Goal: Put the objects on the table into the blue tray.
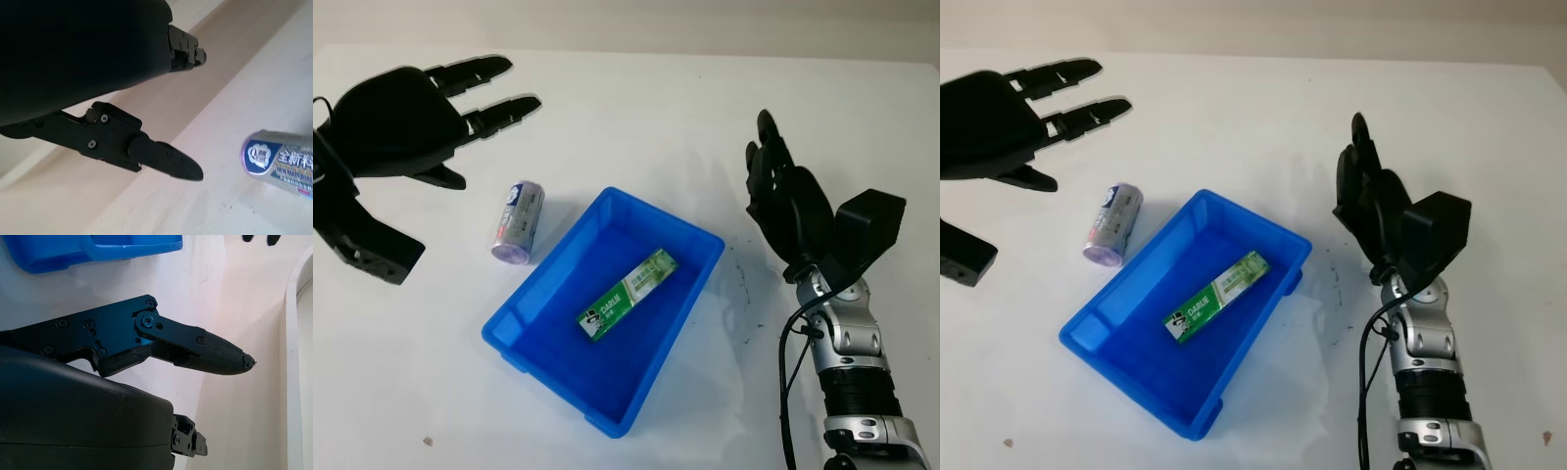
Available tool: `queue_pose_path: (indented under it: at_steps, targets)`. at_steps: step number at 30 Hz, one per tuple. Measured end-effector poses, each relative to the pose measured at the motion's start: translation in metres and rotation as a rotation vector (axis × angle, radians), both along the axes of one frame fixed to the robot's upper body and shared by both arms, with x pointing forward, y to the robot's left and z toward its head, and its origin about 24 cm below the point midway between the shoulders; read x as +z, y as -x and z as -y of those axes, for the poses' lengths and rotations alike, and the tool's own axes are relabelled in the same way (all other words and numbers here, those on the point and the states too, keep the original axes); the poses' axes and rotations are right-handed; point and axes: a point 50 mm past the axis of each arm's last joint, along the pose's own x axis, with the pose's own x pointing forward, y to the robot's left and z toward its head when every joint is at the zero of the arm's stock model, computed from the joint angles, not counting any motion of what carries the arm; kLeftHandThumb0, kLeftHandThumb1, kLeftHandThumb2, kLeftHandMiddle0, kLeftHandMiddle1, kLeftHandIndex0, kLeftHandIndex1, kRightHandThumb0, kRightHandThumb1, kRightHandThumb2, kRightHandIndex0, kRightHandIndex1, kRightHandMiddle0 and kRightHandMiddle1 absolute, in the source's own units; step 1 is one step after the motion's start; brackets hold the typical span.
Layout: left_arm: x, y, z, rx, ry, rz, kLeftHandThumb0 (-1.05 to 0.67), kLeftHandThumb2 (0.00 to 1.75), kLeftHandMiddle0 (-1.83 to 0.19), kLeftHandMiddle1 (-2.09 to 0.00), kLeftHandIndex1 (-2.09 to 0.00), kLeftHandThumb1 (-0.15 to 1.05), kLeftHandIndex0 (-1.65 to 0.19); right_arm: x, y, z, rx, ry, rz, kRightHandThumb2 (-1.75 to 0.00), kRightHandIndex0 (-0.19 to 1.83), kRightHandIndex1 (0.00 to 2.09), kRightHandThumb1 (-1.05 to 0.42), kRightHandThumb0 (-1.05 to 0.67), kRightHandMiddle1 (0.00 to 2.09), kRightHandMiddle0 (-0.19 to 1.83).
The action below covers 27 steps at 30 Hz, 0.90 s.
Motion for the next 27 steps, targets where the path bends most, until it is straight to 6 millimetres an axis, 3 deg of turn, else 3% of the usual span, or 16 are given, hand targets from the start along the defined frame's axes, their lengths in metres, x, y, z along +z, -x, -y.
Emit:
queue_pose_path:
  at_steps: [6,17,22,27]
  targets:
    - [-0.004,-0.003,0.0,-0.074,-0.135,-0.001,-0.17,0.31,-0.03,-0.03,-0.04,1.05,-0.04,-0.006,0.0,-0.002,0.0,-0.019,-0.021,-0.72,-0.19,0.0,-1.05,-0.75,0.0,-0.19]
    - [-0.007,-0.001,0.005,-0.259,-0.265,-0.049,-0.12,0.25,-0.15,-0.09,-0.09,1.05,-0.14,-0.008,0.0,-0.003,-0.001,-0.034,-0.026,-0.71,-0.19,0.0,-1.05,-0.74,0.0,-0.19]
    - [-0.011,0.001,0.004,-0.298,-0.279,-0.081,-0.21,0.29,-0.21,-0.09,-0.09,1.05,-0.13,-0.011,0.0,-0.004,0.0,-0.043,-0.031,-0.69,-0.19,0.0,-1.05,-0.76,0.0,-0.19]
    - [-0.017,0.004,0.003,-0.333,-0.268,-0.112,-0.1,0.24,-0.23,-0.09,-0.1,1.05,-0.15,-0.013,0.0,-0.005,0.0,-0.047,-0.034,-0.69,-0.19,0.0,-1.05,-0.75,0.0,-0.19]
